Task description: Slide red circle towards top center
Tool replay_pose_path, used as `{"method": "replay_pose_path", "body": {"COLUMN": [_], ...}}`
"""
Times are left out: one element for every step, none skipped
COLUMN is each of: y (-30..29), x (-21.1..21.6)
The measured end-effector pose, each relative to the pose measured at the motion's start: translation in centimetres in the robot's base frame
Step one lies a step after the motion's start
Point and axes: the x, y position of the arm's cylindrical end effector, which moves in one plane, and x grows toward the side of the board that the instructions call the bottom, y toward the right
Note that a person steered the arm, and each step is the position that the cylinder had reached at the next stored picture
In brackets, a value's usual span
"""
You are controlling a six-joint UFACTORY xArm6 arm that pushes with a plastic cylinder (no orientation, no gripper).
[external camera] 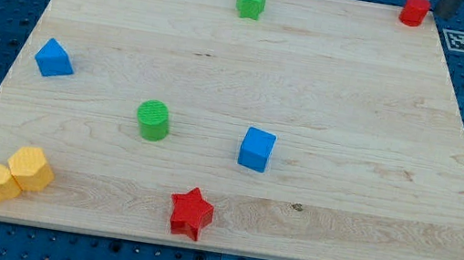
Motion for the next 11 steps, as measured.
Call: {"method": "replay_pose_path", "body": {"y": [-0.9, -3.1, -3.8, -4.5, -7.4, -10.4, -11.7, -12.1, -13.8, -18.0, -20.4], "x": [0.0, 0.0, 0.0, -0.1, 0.5, 0.9, 1.8, 4.7, 8.1, 8.4, 8.8]}}
